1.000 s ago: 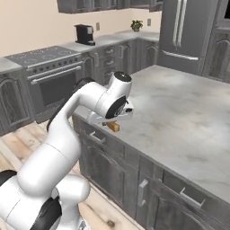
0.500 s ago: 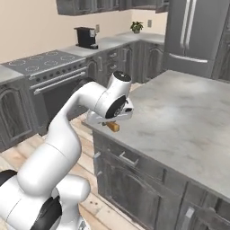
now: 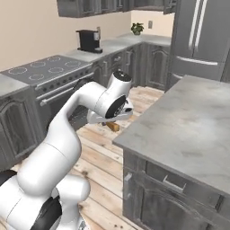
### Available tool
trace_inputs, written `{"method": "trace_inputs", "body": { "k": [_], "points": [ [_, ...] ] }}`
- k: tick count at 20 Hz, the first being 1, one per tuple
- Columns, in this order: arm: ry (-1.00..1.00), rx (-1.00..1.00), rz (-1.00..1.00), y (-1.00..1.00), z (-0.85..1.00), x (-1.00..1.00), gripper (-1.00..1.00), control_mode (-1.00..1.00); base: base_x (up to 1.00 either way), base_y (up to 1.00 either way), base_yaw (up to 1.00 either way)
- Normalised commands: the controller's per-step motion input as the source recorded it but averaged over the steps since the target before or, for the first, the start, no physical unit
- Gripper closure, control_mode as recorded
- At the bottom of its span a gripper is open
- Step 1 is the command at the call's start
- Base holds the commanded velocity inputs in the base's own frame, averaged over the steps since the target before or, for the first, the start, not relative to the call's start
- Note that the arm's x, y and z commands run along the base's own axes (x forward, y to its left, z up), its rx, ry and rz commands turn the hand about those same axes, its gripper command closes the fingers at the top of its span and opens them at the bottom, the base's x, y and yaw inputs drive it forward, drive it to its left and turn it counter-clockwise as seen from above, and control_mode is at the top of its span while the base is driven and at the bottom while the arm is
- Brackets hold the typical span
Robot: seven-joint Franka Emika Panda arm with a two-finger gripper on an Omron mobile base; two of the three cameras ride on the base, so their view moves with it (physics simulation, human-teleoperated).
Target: Organize the utensils by type. Pick up the wooden spoons from the counter and place them in the open cabinet. Then pick up the metallic utensils from the counter and place them in the open drawer.
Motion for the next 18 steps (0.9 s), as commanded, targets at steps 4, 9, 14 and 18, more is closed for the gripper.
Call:
{"method": "trace_inputs", "body": {
  "k": [4,9,14,18],
  "points": [
    [0.0,0.0,0.0,0.0,0.0,0.0,1.0,1.0,0.76,0.76,-0.22],
    [0.0,0.0,0.0,0.0,0.0,0.0,1.0,1.0,0.81,0.72,-0.24],
    [0.0,0.0,0.0,0.0,0.0,0.0,1.0,1.0,0.95,0.4,-0.34],
    [0.0,0.0,0.0,0.0,0.0,0.0,1.0,1.0,1.0,0.33,-0.3]
  ]
}}
